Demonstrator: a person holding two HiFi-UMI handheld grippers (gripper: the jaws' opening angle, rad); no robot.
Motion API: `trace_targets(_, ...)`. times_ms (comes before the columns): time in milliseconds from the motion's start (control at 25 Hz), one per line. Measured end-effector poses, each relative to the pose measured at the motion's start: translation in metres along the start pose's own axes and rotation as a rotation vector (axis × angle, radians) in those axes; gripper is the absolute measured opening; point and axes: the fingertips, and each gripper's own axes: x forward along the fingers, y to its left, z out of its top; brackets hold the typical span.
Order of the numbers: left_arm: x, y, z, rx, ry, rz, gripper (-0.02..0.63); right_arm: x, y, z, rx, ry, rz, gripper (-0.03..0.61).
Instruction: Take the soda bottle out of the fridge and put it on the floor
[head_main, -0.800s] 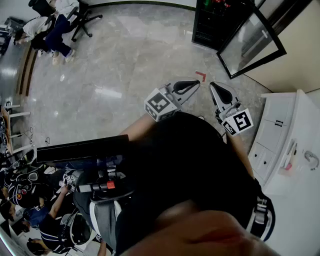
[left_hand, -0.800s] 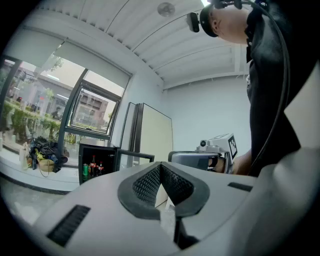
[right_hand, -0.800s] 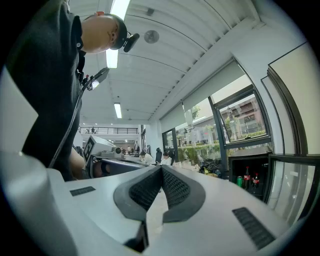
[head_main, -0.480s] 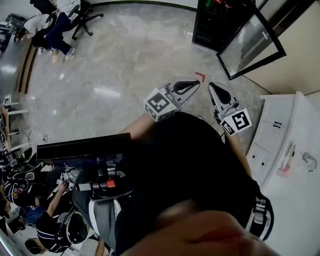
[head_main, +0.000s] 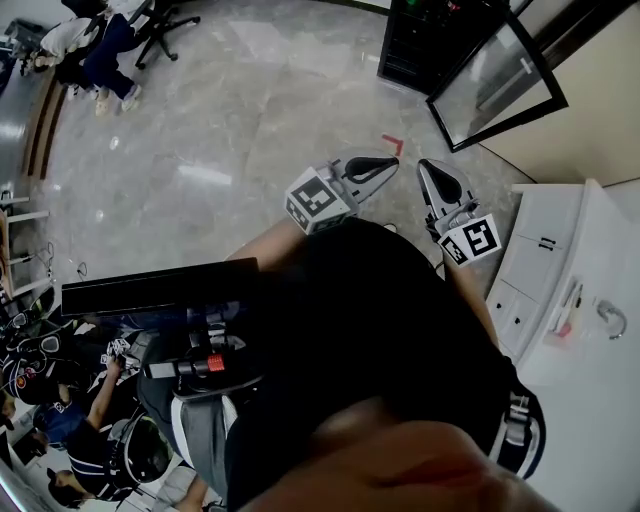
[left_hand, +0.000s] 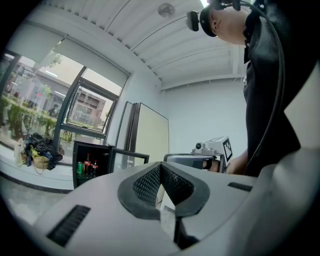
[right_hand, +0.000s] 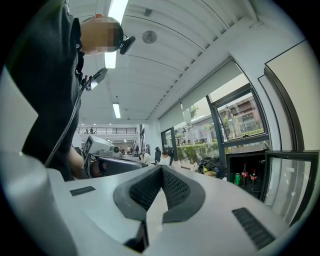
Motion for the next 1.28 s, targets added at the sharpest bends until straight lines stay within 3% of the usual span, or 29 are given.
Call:
trace_targets(280, 0.005, 0.0, 0.001, 0.001, 0.007, 0.005, 0.002, -0.003, -0.009, -0.003, 0.039, 0.003, -0.016, 0.012)
trace_targets(800, 0.058, -0.013, -0.001, 0.002, 0.021, 0.086, 0.002, -0.037, -0.044, -0.002, -0.034, -0.003, 0.039, 0.012)
trace_targets(1080, 0.072, 0.006, -0.001, 0.007, 0.023, 0.109, 0.002, -0.027, -0.067, -0.004, -0.023, -0.013, 0.04, 0.012)
trace_targets(1280, 0.078, 0.042, 0.005, 0.005, 0.01, 0.084, 0.002, 0.002, -0.088, -0.004, -0.026, -0.004, 0.018, 0.012)
